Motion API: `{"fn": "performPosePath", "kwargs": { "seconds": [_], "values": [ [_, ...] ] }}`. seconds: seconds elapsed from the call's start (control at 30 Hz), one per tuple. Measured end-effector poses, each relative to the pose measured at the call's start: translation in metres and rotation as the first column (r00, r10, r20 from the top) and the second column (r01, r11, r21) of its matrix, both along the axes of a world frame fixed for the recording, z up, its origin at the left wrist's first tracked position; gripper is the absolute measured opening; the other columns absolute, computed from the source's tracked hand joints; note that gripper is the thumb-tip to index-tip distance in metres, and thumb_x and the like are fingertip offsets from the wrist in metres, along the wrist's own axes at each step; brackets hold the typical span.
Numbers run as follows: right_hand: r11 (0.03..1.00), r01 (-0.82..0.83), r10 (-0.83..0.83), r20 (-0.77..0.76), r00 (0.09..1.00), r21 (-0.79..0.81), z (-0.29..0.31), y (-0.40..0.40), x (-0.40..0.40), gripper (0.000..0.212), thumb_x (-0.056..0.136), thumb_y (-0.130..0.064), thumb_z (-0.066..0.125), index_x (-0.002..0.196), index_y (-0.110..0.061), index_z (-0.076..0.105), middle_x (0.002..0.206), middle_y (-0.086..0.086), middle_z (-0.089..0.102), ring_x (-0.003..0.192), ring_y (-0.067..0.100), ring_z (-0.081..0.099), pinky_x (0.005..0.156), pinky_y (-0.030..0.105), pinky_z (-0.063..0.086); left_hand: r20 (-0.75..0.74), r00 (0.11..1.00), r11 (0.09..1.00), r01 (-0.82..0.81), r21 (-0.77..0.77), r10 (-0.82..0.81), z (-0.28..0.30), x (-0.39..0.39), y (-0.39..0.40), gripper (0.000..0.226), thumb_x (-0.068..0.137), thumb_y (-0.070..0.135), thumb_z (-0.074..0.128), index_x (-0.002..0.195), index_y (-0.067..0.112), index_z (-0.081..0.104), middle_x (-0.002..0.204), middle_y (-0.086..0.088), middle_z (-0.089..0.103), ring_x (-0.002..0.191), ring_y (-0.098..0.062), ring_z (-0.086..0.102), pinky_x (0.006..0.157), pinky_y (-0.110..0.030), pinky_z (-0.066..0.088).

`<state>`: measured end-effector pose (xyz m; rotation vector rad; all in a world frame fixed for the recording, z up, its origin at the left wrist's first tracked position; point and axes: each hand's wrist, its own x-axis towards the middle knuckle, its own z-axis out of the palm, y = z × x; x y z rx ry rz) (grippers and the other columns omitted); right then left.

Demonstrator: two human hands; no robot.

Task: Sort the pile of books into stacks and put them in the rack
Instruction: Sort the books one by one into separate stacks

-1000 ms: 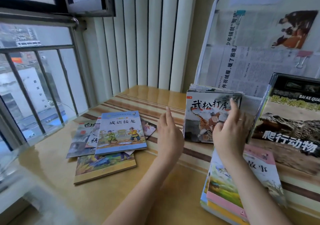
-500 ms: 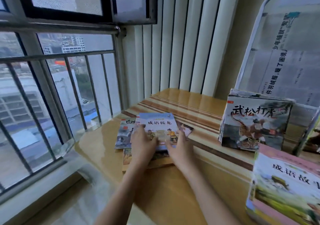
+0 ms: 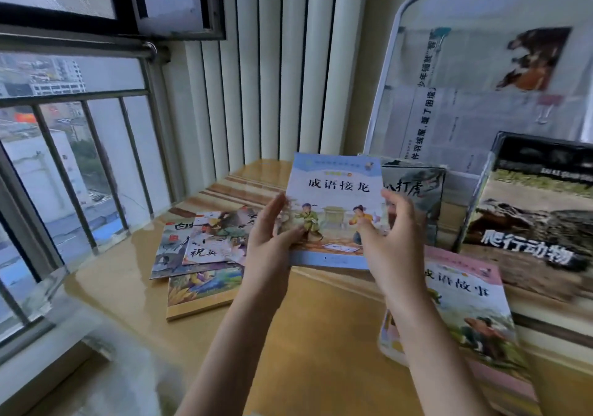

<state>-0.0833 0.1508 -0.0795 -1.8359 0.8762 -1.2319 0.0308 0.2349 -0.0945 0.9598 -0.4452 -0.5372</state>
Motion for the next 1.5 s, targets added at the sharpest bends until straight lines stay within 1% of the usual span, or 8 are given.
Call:
{"fn": "performPosePath", "kwargs": {
  "seconds": [0.27,0.47,0.67,0.8,0.97,1.2,1.33,1.5],
  "values": [
    [0.972,0.193,-0.127,-0.389,0.912,0.133,-0.022,-0.031,-0.128,0.051,0.093,-0.011,0.054,0.14,-0.026,0.039,0.138,-0.004,0.042,0.109,0.025,0.055,0.076,0.03,0.038,0.28,0.862,0.834,0.25,0.492,-0.423,-0.029,-0.108,-0.043,0.046,0.089,0.002,0.051,0.132,0.02,0.048,0.127,0.004,0.053,0.121,-0.02,0.053,0.102,-0.028,0.041],
    [0.963,0.27,-0.143,-0.842,0.521,0.004,-0.046,-0.018,-0.119,0.04,0.097,-0.027,0.041,0.137,-0.019,0.04,0.149,0.006,0.03,0.141,0.034,0.016,0.111,0.055,0.022,0.78,0.217,0.697,-0.354,0.623,-0.587,-0.054,-0.125,-0.039,0.081,0.073,0.032,-0.001,0.138,0.003,0.038,0.143,-0.018,0.043,0.143,-0.027,0.022,0.117,-0.043,-0.009],
    [0.979,-0.005,-0.145,-0.721,0.678,-0.202,-0.016,0.028,-0.031,0.034,0.099,-0.028,0.04,0.133,-0.025,0.044,0.149,-0.002,0.033,0.144,0.02,0.019,0.115,0.059,0.003,0.832,0.493,0.711,-0.487,0.507,-0.256,-0.033,-0.042,0.001,0.041,0.099,0.018,0.038,0.138,0.009,0.044,0.147,-0.007,0.04,0.139,-0.021,0.028,0.114,-0.03,0.017],
    [0.956,-0.273,0.109,-0.735,0.669,-0.107,-0.03,0.037,0.066,0.041,0.098,-0.038,0.039,0.134,-0.021,0.043,0.139,0.005,0.046,0.13,0.027,0.039,0.111,0.049,0.024,0.823,0.546,0.466,-0.694,0.548,-0.155,-0.039,0.053,0.041,0.036,0.094,0.021,0.045,0.124,0.005,0.053,0.131,-0.013,0.052,0.124,-0.029,0.041,0.104,-0.036,0.029],
    [0.99,-0.136,0.032,-0.851,0.525,-0.047,-0.072,0.029,0.142,0.068,0.094,-0.057,0.027,0.151,-0.024,0.01,0.153,0.017,0.027,0.142,0.039,0.015,0.11,0.061,-0.006,0.707,0.698,0.163,-0.689,0.706,-0.115,-0.05,0.139,0.081,0.053,0.096,0.033,0.042,0.136,-0.001,0.037,0.139,-0.024,0.042,0.129,-0.037,0.036,0.109,-0.041,0.025],
    [0.967,-0.253,0.187,-0.73,0.657,0.019,-0.097,0.015,0.168,0.055,0.095,-0.04,0.046,0.144,-0.032,0.024,0.147,-0.001,0.038,0.139,0.023,0.026,0.113,0.062,0.006,0.541,0.82,0.582,-0.535,0.612,0.185,-0.081,0.194,0.085,0.053,0.061,0.03,0.066,0.103,0.054,0.046,0.104,0.01,0.063,0.09,-0.018,0.065,0.077,-0.042,0.057],
    [0.935,-0.34,0.344,-0.469,0.813,0.096,-0.098,0.013,0.168,0.052,0.091,-0.021,0.057,0.137,-0.032,0.035,0.137,-0.003,0.048,0.128,0.022,0.042,0.112,0.039,0.024,0.026,0.981,0.891,-0.186,0.415,0.193,-0.054,0.184,0.078,0.023,0.084,0.0,0.047,0.105,0.009,0.051,0.077,-0.005,0.061,0.058,-0.018,0.061,0.051,-0.028,0.05],
    [0.796,-0.562,0.589,-0.075,0.805,0.223,-0.099,0.016,0.161,0.056,0.086,0.006,0.054,0.114,-0.042,0.047,0.121,-0.02,0.049,0.113,0.0,0.051,0.078,0.014,0.048,-0.13,0.991,0.876,0.096,0.473,-0.039,-0.045,0.175,0.074,0.034,0.089,0.035,0.057,0.105,0.005,0.057,0.083,-0.012,0.069,0.071,-0.027,0.066,0.07,-0.035,0.054]
  ]
}}
